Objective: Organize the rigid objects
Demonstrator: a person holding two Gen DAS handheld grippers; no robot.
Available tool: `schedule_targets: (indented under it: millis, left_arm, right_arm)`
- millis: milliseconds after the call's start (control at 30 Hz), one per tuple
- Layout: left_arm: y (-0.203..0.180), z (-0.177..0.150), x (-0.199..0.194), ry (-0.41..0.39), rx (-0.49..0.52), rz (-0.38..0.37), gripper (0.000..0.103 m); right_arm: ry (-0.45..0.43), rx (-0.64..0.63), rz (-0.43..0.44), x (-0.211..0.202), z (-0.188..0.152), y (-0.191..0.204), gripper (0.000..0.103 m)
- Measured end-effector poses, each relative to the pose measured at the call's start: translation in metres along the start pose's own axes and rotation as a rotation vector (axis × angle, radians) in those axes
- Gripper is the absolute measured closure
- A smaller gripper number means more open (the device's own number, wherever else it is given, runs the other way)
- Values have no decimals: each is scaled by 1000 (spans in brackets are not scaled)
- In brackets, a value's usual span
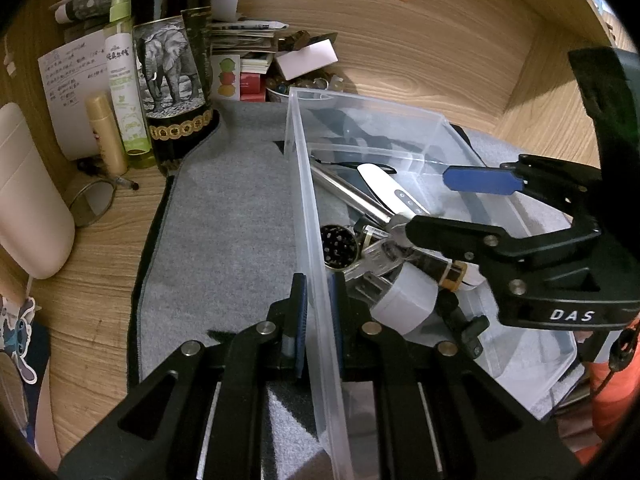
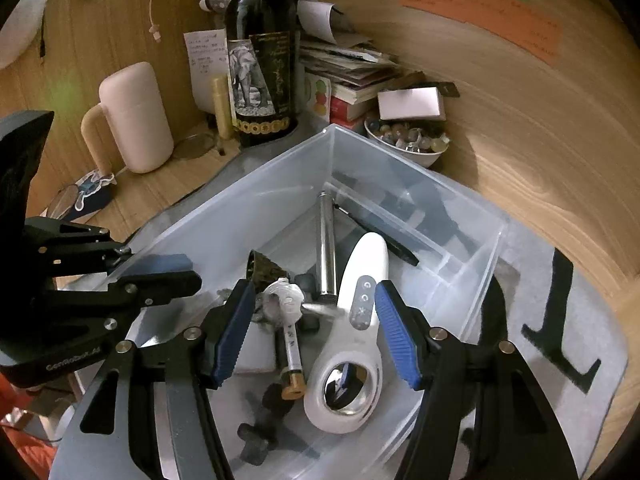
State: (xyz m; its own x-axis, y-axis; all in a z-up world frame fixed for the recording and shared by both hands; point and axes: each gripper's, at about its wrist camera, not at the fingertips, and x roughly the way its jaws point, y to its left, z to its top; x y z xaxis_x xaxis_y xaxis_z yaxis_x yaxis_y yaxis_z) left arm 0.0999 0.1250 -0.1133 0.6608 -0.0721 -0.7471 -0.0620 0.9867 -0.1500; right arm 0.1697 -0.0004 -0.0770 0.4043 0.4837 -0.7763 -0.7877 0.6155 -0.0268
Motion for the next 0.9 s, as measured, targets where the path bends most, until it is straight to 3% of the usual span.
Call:
schedule_targets:
  millis: [67, 200, 433, 567, 700, 767, 900]
  left_arm:
    - [0, 1, 0, 4, 3, 2, 93]
    - [-2, 5, -4, -8, 14, 15, 93]
    - [-7, 13, -31, -76, 27, 51, 93]
    - [-16, 15, -50, -114, 44, 53, 91]
    - [-33, 15, -74, -193, 72, 46, 65]
    - [-45, 13, -88, -244, 98, 50, 60]
    - [-65, 9, -109, -320, 128, 31, 41]
  right_arm:
    - [-8, 12, 0, -5, -1, -2, 43]
    - [-42, 65, 6, -20, -7, -9, 29]
    - [-109, 99, -33, -51, -17, -13, 27]
    - [-172, 122, -67, -76, -23, -16, 18]
    - [-218, 134, -95, -100, -30, -17, 18]
    - [-247, 138, -123, -115, -35, -15, 16]
    - [-315, 153, -184, -143, -48, -12, 0]
